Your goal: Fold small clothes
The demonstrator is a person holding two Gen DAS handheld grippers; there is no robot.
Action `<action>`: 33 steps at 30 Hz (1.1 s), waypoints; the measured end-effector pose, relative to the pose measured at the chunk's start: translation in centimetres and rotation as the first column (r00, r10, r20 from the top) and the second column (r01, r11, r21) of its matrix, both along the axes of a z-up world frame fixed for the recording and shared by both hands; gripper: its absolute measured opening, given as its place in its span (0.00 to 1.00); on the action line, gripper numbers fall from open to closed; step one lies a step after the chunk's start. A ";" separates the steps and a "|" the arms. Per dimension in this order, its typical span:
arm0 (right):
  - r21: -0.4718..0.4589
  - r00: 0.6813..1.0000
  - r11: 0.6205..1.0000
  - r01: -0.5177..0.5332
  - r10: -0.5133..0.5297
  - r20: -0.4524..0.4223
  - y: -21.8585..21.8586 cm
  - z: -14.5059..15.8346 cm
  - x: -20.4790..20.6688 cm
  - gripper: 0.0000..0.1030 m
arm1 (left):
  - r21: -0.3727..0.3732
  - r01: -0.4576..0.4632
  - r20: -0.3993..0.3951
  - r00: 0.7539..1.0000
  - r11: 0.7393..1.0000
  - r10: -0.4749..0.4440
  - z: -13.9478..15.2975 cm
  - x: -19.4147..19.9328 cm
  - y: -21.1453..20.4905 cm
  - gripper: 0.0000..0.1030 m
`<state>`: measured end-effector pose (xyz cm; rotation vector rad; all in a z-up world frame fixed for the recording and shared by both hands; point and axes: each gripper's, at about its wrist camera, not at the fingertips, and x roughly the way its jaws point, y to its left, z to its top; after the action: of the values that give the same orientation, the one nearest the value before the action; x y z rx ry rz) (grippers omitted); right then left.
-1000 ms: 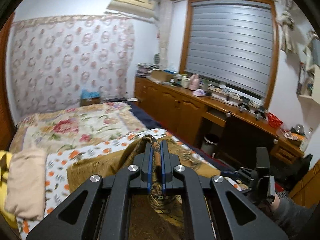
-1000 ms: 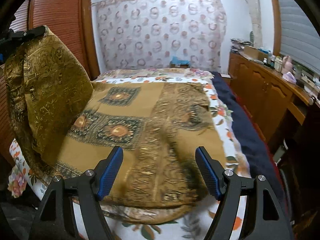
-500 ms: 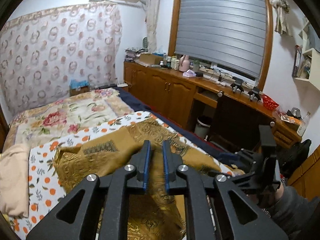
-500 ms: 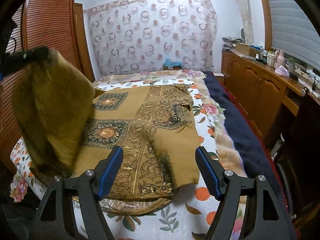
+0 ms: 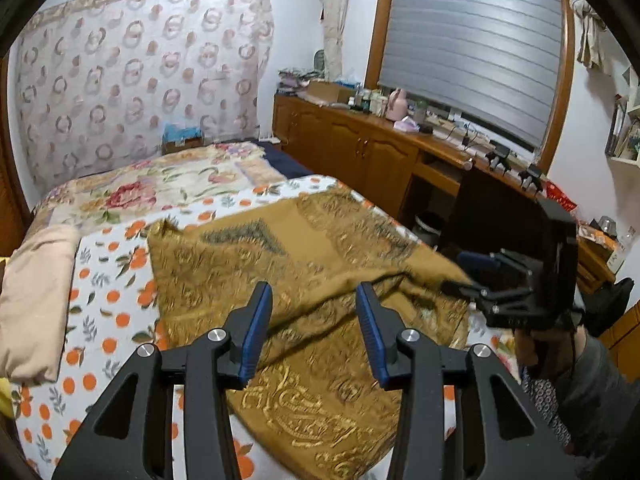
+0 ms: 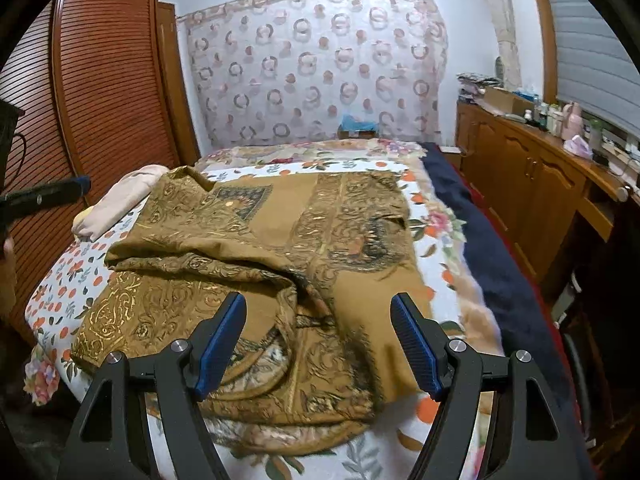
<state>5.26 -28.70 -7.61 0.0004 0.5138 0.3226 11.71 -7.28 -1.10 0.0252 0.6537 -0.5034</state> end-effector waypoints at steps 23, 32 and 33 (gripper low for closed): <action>-0.146 0.987 0.981 -0.124 0.107 -0.121 5.1 -0.5 6.3 0.68 | -0.013 -0.162 -0.008 0.987 0.987 0.162 -3.8 0.4 3.6 0.79; -0.165 0.983 0.976 -0.144 0.123 -0.134 6.1 -0.7 7.1 0.49 | -0.008 -0.192 0.015 0.981 0.981 0.192 -5.2 0.5 3.2 0.79; -0.167 0.983 0.975 -0.146 0.125 -0.135 6.2 -0.8 7.0 0.44 | -0.002 -0.195 0.020 0.981 0.981 0.195 -5.4 0.4 3.0 0.79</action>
<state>12.31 -22.53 -8.37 -0.1883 0.6661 0.4117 12.16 -4.23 -6.54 -0.0331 0.6290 -0.3136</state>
